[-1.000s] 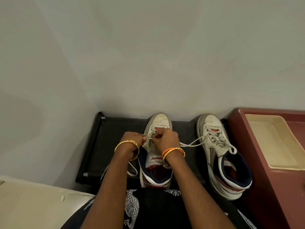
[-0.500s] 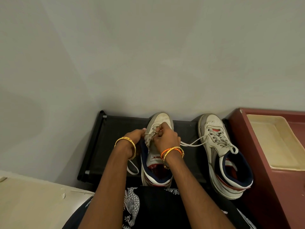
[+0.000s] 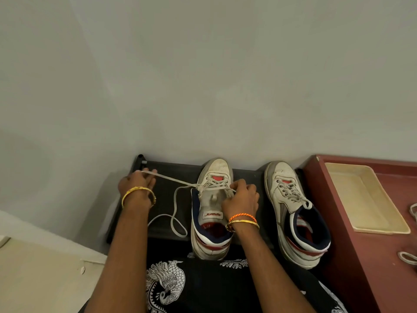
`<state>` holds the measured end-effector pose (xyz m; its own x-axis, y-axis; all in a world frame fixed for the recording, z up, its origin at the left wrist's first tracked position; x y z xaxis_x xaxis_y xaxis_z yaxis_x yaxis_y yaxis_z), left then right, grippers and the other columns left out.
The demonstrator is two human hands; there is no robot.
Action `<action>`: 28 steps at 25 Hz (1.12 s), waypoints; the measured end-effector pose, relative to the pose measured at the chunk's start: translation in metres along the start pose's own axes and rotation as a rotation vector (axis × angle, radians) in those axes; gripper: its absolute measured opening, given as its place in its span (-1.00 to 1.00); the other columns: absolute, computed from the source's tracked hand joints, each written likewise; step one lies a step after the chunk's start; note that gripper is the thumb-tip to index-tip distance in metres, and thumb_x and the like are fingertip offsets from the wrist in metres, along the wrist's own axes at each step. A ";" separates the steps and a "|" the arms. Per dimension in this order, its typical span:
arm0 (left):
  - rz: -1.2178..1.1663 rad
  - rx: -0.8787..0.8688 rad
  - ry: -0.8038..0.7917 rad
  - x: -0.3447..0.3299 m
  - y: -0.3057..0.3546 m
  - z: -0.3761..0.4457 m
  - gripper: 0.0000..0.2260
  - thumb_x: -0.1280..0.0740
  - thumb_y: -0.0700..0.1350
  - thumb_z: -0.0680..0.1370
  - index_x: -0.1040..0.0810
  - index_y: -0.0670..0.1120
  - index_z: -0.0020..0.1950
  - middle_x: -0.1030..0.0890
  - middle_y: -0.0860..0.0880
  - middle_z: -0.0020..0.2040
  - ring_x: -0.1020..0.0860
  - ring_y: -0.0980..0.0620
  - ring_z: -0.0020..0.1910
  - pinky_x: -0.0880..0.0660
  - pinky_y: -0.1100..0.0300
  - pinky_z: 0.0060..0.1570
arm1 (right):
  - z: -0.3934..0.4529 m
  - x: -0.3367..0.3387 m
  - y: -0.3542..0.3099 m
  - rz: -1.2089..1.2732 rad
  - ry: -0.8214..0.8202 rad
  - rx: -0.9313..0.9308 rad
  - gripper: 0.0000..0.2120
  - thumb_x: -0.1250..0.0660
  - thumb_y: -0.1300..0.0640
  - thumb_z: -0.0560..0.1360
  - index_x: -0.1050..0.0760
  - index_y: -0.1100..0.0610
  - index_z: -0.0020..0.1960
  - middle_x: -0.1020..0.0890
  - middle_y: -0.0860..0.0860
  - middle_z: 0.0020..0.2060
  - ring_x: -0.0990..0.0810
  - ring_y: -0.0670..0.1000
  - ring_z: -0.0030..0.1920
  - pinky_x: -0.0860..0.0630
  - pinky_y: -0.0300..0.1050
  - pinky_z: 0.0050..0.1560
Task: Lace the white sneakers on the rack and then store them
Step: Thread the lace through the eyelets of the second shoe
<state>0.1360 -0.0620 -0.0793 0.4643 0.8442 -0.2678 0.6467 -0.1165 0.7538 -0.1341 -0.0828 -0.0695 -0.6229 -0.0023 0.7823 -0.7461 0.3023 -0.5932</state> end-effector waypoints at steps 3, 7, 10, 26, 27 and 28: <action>0.029 -0.148 0.199 0.039 0.021 0.007 -0.86 -0.12 -0.30 0.58 -0.46 -0.20 0.03 -0.56 -0.14 0.04 -0.57 0.02 -0.29 -0.54 0.27 -0.26 | -0.003 0.002 0.003 0.115 0.001 -0.036 -0.71 -0.38 0.19 0.43 -0.44 0.18 0.12 -0.40 0.16 0.16 -0.39 0.16 0.19 -0.43 -0.02 0.14; 0.742 -0.401 -0.090 0.001 0.006 -0.002 -0.83 -0.31 -0.24 0.54 -0.54 -0.13 0.12 -0.54 -0.13 0.01 -0.57 -0.09 -0.12 -0.48 0.17 -0.17 | -0.004 0.001 0.003 0.222 -0.051 -0.072 -0.72 -0.38 0.24 0.42 -0.46 0.24 0.11 -0.45 0.18 0.11 -0.48 0.15 0.09 -0.42 -0.13 -0.01; 1.165 -0.435 -0.484 -0.050 -0.045 -0.021 -0.81 -0.32 -0.23 0.53 -0.61 -0.09 0.11 -0.60 -0.10 0.09 -0.52 -0.10 0.14 -0.47 0.06 0.17 | -0.003 -0.001 0.005 0.281 -0.070 -0.106 -0.75 -0.38 0.26 0.40 -0.47 0.20 0.06 -0.53 0.17 0.07 -0.53 0.13 0.05 -0.51 -0.10 -0.01; 0.797 -0.358 0.180 0.035 0.008 0.010 -0.81 -0.26 -0.18 0.57 -0.58 -0.24 0.10 -0.56 -0.23 0.14 -0.54 -0.21 0.09 -0.46 -0.04 0.15 | -0.003 0.006 0.013 0.377 -0.136 -0.150 -0.86 -0.36 0.29 0.45 -0.45 0.17 -0.03 -0.55 0.09 -0.05 -0.50 0.03 -0.09 -0.40 -0.17 -0.17; 0.803 -0.356 0.176 0.036 0.009 0.007 -0.80 -0.24 -0.19 0.58 -0.56 -0.25 0.12 -0.55 -0.21 0.13 -0.52 -0.21 0.11 -0.43 -0.04 0.16 | -0.004 0.006 0.012 0.380 -0.137 -0.149 -0.86 -0.36 0.30 0.45 -0.45 0.18 -0.03 -0.53 0.08 -0.07 -0.50 0.03 -0.09 -0.40 -0.17 -0.16; 0.824 -0.373 0.148 0.031 0.009 0.002 -0.82 -0.22 -0.18 0.59 -0.53 -0.22 0.12 -0.54 -0.19 0.13 -0.50 -0.20 0.14 -0.39 -0.06 0.21 | -0.004 0.005 0.013 0.380 -0.135 -0.150 -0.86 -0.35 0.30 0.45 -0.46 0.19 -0.02 -0.53 0.08 -0.08 -0.50 0.03 -0.09 -0.40 -0.17 -0.16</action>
<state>0.1575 -0.0376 -0.0826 0.5935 0.6299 0.5010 -0.1043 -0.5571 0.8239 -0.1459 -0.0751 -0.0721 -0.8795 0.0136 0.4758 -0.4218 0.4406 -0.7924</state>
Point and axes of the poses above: each hand's wrist, its own z-axis towards the middle knuckle, its own x-axis out of the back of the hand, y = z × x, the point moved 8 cm from there along z, towards the middle knuckle
